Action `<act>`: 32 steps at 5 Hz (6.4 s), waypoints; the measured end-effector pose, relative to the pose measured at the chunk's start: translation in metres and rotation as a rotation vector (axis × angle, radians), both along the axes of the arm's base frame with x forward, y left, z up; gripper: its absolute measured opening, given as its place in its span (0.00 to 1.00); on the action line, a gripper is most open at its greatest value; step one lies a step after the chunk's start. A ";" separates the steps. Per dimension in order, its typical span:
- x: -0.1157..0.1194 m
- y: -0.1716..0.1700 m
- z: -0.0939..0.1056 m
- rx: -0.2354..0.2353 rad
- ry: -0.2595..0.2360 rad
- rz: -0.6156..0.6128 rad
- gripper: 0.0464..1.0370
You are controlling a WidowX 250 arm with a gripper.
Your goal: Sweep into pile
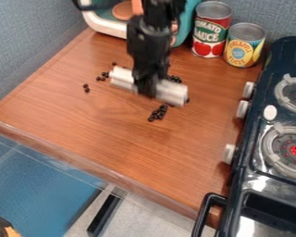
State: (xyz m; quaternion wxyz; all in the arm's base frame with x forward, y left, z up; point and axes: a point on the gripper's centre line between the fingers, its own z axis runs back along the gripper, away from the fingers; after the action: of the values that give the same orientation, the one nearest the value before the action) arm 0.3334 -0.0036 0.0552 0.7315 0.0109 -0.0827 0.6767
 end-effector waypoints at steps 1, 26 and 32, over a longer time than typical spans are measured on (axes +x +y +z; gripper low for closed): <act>-0.020 -0.006 -0.004 0.002 -0.002 -0.011 0.34; 0.014 0.123 -0.044 0.065 0.094 -0.253 0.34; 0.048 0.069 -0.043 0.040 0.057 -0.300 0.34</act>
State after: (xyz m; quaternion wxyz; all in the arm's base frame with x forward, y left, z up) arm 0.3810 0.0653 0.0120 0.8261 0.0320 -0.0759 0.5574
